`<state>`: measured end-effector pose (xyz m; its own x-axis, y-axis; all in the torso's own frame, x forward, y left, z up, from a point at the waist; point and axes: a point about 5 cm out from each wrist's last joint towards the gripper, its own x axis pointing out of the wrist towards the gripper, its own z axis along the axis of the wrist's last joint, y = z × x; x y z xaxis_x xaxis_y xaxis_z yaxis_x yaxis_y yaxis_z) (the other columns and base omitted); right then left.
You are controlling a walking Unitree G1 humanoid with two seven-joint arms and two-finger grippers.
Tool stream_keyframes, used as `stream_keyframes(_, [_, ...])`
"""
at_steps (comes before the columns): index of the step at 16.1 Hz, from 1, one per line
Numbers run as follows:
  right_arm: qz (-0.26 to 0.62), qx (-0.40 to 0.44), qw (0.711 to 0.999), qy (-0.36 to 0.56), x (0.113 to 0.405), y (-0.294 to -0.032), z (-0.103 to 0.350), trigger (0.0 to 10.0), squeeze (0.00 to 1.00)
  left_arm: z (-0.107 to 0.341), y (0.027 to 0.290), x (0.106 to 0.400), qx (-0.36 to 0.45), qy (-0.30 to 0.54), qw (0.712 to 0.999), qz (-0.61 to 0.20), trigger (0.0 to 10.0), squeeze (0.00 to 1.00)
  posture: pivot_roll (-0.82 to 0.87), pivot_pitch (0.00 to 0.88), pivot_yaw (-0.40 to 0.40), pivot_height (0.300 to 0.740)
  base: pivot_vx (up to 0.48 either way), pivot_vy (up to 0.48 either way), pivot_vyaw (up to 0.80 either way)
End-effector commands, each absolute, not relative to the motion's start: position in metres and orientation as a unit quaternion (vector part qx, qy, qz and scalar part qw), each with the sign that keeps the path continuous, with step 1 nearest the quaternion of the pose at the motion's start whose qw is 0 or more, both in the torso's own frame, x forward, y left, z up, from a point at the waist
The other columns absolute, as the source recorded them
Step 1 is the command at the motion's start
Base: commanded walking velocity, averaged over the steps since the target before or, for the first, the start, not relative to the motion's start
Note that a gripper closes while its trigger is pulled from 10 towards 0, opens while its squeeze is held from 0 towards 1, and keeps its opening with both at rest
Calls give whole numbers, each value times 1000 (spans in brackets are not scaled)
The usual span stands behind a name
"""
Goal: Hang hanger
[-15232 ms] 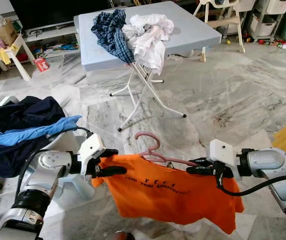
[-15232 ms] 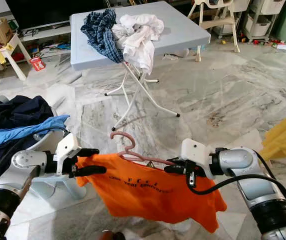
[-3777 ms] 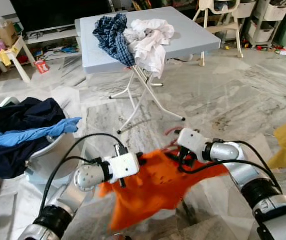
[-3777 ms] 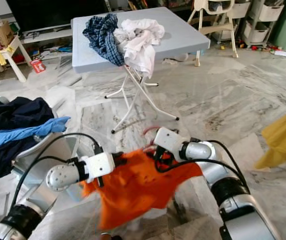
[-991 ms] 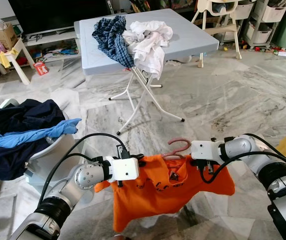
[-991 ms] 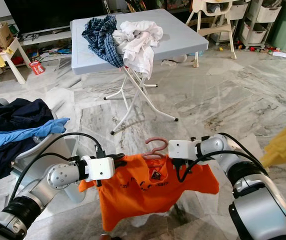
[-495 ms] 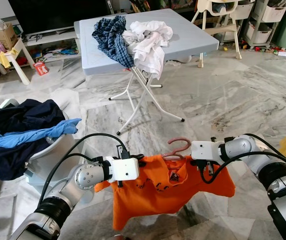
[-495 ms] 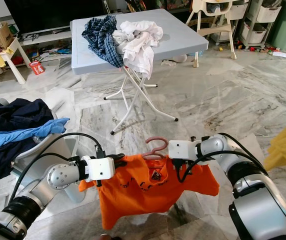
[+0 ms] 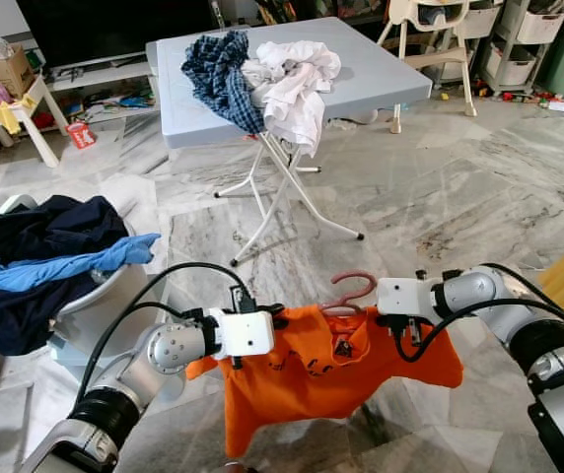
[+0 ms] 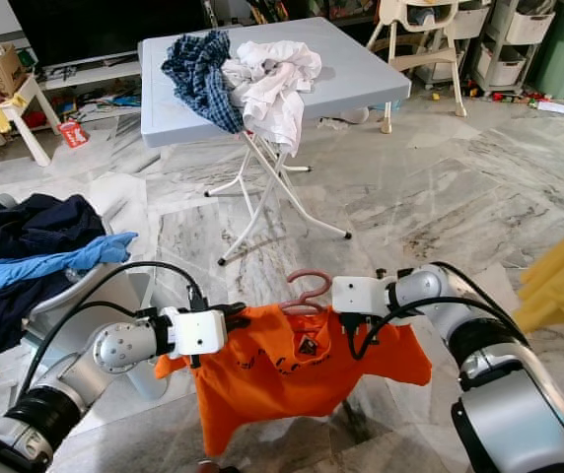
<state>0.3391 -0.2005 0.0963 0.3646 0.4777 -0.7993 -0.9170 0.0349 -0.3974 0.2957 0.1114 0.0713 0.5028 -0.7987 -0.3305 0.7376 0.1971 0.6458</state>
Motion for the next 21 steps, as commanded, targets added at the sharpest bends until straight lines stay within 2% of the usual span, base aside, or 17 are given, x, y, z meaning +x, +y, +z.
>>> stream_keyframes(1, [503,-454,699,229,338,-205,95,0,0,88,110,306,346,-74,813,-462,10000,1000,-68,0,75,740,0,0,0])
stream_keyframes(2, [500,-447,707,225,337,-207,95,0,0,92,109,309,323,-84,830,-447,10000,1000,-69,0,75,740,0,0,0])
stream_keyframes(10, [491,-443,719,214,338,-204,95,0,0,98,109,311,313,-106,835,-440,10000,1000,-66,0,78,740,0,0,0])
stream_keyframes(13, [488,-441,722,214,338,-203,93,0,0,89,107,296,270,-47,807,-524,10000,1000,-61,0,80,740,0,0,0])
stream_keyframes(15, [487,-441,723,214,338,-203,92,0,0,89,112,292,273,-42,800,-532,10000,1000,-60,0,81,740,0,0,0])
stream_keyframes(17, [478,-446,725,217,337,-204,90,0,0,93,124,289,238,-32,817,-524,10000,1000,-54,0,80,740,0,0,0])
stream_keyframes(21, [437,-449,750,211,340,-206,87,0,0,103,139,292,160,-41,876,-453,10000,1000,-46,0,78,740,0,0,0])
